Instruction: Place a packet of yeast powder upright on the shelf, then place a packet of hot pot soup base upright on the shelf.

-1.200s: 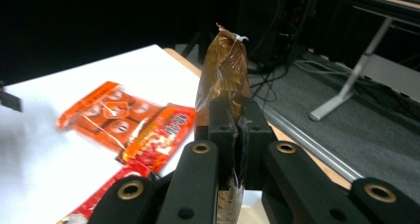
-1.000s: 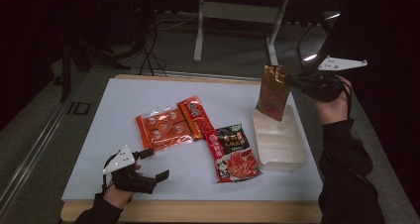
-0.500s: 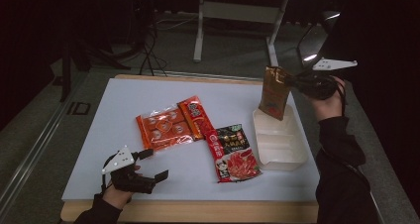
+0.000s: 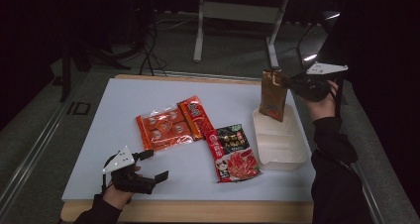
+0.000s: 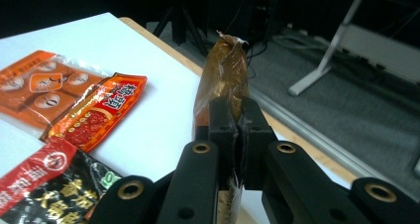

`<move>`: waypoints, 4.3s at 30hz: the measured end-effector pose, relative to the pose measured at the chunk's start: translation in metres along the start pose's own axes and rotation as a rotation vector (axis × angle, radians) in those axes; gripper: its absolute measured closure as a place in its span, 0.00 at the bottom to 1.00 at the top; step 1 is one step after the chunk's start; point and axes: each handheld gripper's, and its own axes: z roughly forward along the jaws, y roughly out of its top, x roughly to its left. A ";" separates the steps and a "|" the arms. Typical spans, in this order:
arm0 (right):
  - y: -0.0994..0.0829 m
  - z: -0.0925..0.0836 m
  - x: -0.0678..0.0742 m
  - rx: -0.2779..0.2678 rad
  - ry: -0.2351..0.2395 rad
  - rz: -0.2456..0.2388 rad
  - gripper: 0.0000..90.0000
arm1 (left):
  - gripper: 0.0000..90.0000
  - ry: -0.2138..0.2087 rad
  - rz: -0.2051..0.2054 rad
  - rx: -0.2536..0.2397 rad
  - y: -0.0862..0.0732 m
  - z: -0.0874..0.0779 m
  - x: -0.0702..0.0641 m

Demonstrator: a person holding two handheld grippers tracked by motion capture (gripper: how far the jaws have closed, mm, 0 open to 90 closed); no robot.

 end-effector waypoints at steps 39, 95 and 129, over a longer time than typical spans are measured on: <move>-0.027 0.028 0.008 -0.014 0.116 0.105 0.96 | 0.04 -0.008 0.001 0.009 -0.001 0.001 0.000; -0.024 -0.050 0.102 -0.175 0.027 0.218 0.15 | 0.06 0.022 -0.025 0.043 0.008 -0.001 -0.003; -0.058 -0.092 0.227 -0.169 0.166 0.117 0.16 | 0.19 -0.035 0.014 0.083 0.048 0.034 -0.008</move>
